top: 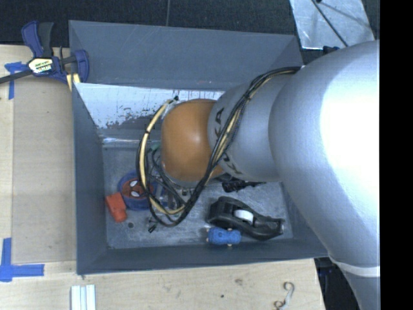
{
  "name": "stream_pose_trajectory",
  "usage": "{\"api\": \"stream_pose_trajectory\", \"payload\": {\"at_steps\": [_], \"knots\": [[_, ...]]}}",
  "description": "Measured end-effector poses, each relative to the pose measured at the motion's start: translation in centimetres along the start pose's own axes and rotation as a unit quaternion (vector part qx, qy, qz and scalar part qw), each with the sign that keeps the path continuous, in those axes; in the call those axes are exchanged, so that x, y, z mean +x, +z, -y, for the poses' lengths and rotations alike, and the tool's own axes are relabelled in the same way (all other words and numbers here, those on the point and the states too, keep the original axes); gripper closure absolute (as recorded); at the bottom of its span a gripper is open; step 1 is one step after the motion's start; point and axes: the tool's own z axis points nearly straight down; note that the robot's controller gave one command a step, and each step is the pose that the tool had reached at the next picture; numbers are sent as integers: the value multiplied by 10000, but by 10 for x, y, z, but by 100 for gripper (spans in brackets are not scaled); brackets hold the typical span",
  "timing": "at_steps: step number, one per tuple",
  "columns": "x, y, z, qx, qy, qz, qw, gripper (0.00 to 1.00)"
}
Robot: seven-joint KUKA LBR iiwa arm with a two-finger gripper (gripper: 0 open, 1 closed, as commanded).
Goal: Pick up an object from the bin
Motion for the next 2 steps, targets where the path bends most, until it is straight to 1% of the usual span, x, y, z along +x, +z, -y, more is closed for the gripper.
{"api": "stream_pose_trajectory", "payload": {"at_steps": [1, 2], "knots": [[-2, -6, -1, -7, 9, 9, 10000, 100], [-17, -153, -15, -5, -104, 11, 9999, 100]]}}
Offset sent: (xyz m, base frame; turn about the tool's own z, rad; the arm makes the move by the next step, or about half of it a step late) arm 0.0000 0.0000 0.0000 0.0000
